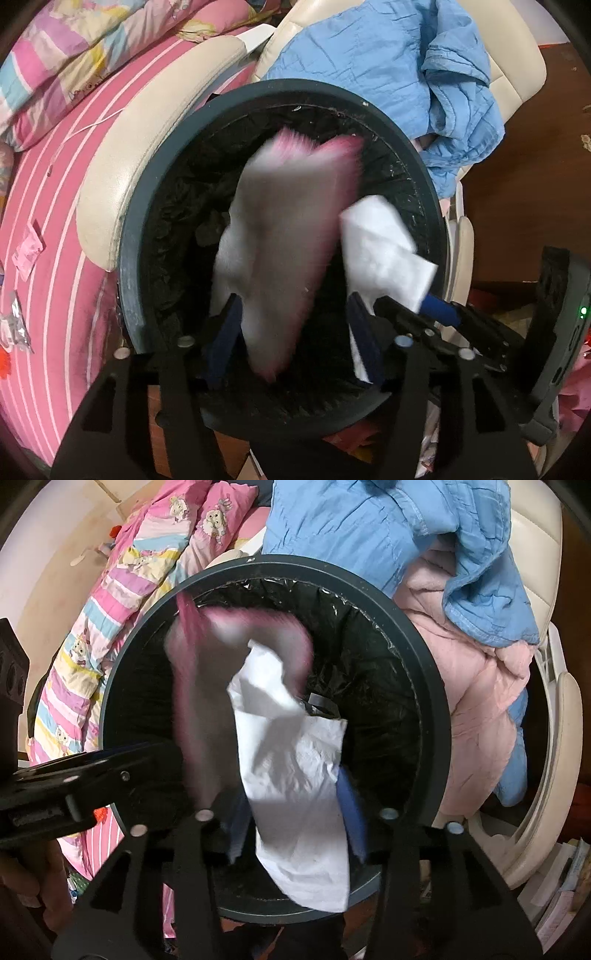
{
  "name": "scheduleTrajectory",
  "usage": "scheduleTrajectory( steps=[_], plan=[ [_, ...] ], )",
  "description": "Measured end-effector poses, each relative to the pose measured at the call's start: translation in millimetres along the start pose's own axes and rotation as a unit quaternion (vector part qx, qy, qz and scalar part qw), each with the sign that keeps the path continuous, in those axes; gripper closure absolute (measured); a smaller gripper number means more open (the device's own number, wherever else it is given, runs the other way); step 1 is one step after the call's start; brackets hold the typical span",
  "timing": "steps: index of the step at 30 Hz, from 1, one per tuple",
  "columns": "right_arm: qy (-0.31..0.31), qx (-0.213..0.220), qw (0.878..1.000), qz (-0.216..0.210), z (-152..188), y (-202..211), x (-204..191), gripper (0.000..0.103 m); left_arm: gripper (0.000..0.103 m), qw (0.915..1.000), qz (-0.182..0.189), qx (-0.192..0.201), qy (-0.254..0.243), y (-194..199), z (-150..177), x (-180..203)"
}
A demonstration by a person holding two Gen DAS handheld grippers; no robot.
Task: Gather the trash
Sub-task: 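Open both tools over the bin, dropping the gauze and tissue inside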
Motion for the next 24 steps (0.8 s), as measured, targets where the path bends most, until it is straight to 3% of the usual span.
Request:
scheduleTrajectory(
  steps=[3, 7, 16, 24],
  plan=[
    [-0.004, 0.009, 1.000, 0.005, -2, 3, 3, 0.032, 0.037, 1.0000, -0.002, 0.002, -0.003, 2, 0, 0],
    [-0.010, 0.020, 1.000, 0.011, -4, 7, 6, 0.021, 0.033, 0.9999, -0.003, 0.010, -0.001, 9, -2, -1],
    [0.005, 0.035, 0.999, 0.012, -9, 16, -10, 0.017, 0.027, 0.9990, -0.002, 0.039, 0.023, 33, 5, -19],
    [0.056, 0.057, 0.997, -0.001, -10, 33, -64, 0.016, 0.022, 0.9948, 0.005, 0.080, 0.062, 74, 25, -52]
  ],
)
Point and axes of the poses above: each gripper's, at about its wrist camera, not at the fingertips, and y roughly against the way its jaws point, x to its right, z to its underside, the point moved 6 cm from there along -y, roughly the way its jaws point, and after that the axes turned 7 degrees about -x, right-handed, at the moved point
